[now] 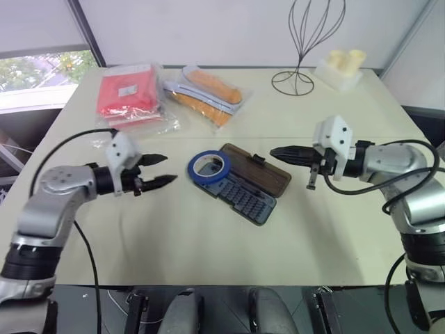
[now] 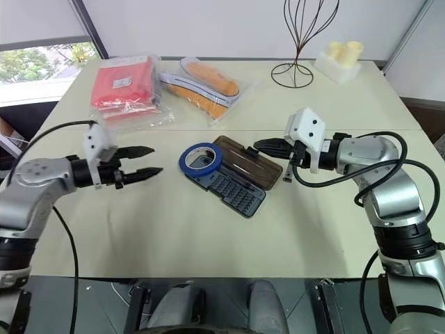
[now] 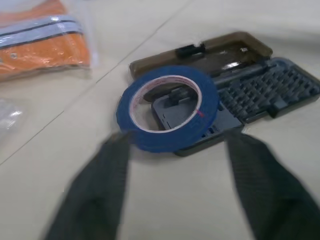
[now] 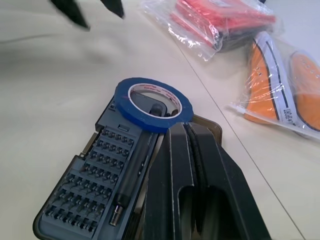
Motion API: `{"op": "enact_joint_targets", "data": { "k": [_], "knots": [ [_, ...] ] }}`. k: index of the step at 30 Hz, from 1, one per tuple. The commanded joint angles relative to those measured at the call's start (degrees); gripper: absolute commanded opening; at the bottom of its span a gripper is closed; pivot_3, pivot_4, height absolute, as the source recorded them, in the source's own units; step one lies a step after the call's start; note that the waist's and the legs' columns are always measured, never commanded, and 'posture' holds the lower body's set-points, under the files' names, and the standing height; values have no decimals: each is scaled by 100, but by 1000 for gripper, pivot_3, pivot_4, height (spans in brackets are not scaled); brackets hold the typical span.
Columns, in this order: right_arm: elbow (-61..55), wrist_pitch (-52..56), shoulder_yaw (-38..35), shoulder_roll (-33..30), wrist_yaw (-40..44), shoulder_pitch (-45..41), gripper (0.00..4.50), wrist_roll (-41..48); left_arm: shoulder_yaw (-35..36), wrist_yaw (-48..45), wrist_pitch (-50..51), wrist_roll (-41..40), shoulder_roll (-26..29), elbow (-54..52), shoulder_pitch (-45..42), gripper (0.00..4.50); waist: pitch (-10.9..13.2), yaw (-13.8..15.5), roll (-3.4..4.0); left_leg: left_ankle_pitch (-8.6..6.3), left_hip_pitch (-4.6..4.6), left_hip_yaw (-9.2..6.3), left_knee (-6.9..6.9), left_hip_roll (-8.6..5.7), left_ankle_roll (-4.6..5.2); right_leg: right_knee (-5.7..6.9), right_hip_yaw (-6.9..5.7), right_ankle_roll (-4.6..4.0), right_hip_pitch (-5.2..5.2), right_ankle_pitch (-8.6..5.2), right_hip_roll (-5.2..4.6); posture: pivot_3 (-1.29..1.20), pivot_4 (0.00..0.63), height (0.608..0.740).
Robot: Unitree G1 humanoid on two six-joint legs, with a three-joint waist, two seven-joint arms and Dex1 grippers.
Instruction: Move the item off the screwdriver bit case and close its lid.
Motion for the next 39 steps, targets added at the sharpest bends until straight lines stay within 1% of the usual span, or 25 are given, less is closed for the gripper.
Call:
{"op": "enact_joint_targets", "data": {
  "k": [1,4,8,15,19,27,31,34,37,38,39],
  "knots": [
    [-163,-110,-69,20,-56,-29,0,-1,-303,-215,-564,347,-205,365,-360,4444,0,-2,0,0,0,1,0,0,0,0,0,0,0,0,0,0,150,740],
    [-172,-137,-53,64,-111,-4,0,-23,-593,-349,-982,652,-482,818,-662,4444,0,-1,-1,0,0,1,1,0,0,1,-1,1,0,0,1,0,150,740],
    [-185,-192,-46,129,-179,60,0,-63,-801,-272,-1384,1003,-904,1554,-1112,4444,1,-2,-2,0,-1,2,3,0,1,3,-1,1,-1,1,2,0,150,740],
    [-225,-268,-38,209,-340,157,0,-151,-1113,-150,-2186,1654,-1370,2596,-1666,4444,2,-2,-4,0,-3,2,8,0,2,4,-3,3,-2,1,3,0,150,740],
    [-274,-286,-55,230,-396,218,0,-177,-1275,-166,-2572,1956,-1530,2963,-1817,4444,2,-6,-4,0,-4,3,9,0,2,4,-3,6,-3,3,3,0,150,740],
    [-315,-319,-56,232,-474,267,0,-195,-1326,-375,-2745,2112,-1651,3122,-1861,4444,2,-5,-4,0,-5,2,9,0,2,5,-2,7,-4,3,4,0,150,740],
    [-290,-360,-50,246,-504,254,0,-211,-1405,16,-2952,2515,-1709,3384,-1981,4444,2,6,-4,0,-5,2,11,0,3,5,-3,7,-3,3,4,0,150,740],
    [-271,-375,-31,261,-517,237,0,-224,-1423,29,-2950,2558,-1739,3455,-1998,3666,2,0,-4,-1,-4,3,13,-1,4,5,-2,8,-2,4,4,0,150,740],
    [-264,-380,-17,268,-526,227,0,-228,-1429,12,-2903,2573,-1778,3470,-1976,2262,2,-7,-4,-1,-4,2,12,0,5,5,-3,9,-2,4,4,0,150,740],
    [-263,-381,-16,267,-529,227,0,-231,-1427,1,-2883,2569,-1789,3471,-1968,1643,2,-6,-4,-1,-4,2,12,-1,5,6,-3,9,-2,4,4,0,150,740],
    [-263,-380,-17,267,-531,226,0,-232,-1428,-16,-2842,2560,-1798,3470,-1958,1341,2,-4,-4,-1,-4,2,12,0,5,6,-3,9,-2,4,4,0,150,740]
  ]
}}
